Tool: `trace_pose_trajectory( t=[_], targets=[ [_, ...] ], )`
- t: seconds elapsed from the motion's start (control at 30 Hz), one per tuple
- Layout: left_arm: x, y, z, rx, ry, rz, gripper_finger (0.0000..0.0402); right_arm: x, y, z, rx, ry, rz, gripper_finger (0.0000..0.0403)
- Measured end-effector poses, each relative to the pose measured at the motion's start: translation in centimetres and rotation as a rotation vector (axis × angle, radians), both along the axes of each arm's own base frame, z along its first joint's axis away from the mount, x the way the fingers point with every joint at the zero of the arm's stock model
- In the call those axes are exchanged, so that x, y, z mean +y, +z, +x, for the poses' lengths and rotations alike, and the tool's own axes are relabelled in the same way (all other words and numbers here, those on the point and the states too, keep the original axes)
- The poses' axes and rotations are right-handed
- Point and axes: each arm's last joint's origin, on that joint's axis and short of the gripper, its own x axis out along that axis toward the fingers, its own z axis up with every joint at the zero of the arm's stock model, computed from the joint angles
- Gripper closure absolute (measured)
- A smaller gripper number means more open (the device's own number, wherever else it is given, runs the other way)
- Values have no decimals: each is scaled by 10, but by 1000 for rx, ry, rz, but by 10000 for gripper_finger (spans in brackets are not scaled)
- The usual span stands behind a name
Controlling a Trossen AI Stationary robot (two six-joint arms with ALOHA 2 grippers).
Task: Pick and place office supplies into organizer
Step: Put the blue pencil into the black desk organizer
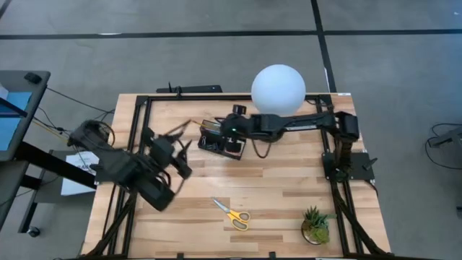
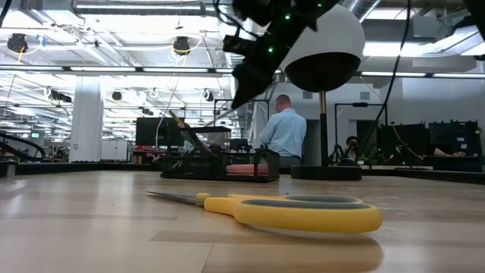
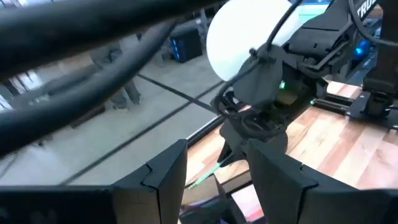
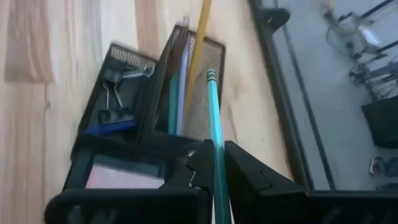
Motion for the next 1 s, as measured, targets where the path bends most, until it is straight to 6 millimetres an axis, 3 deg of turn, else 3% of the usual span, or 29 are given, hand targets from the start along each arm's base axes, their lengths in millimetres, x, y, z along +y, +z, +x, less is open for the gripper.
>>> trace_pose_trajectory(
  t=[0.3, 0.73, 1.0],
  targets=[
    [19, 23, -31, 8, -54, -74, 237, -16, 6, 30, 146, -14, 15, 379],
    [19, 23, -33, 126, -114, -32, 237, -27, 2, 58, 396, 75, 77, 376],
    [19, 23, -33, 143, -121, -22, 237, -27, 5, 71, 426, 103, 64, 352]
  ],
)
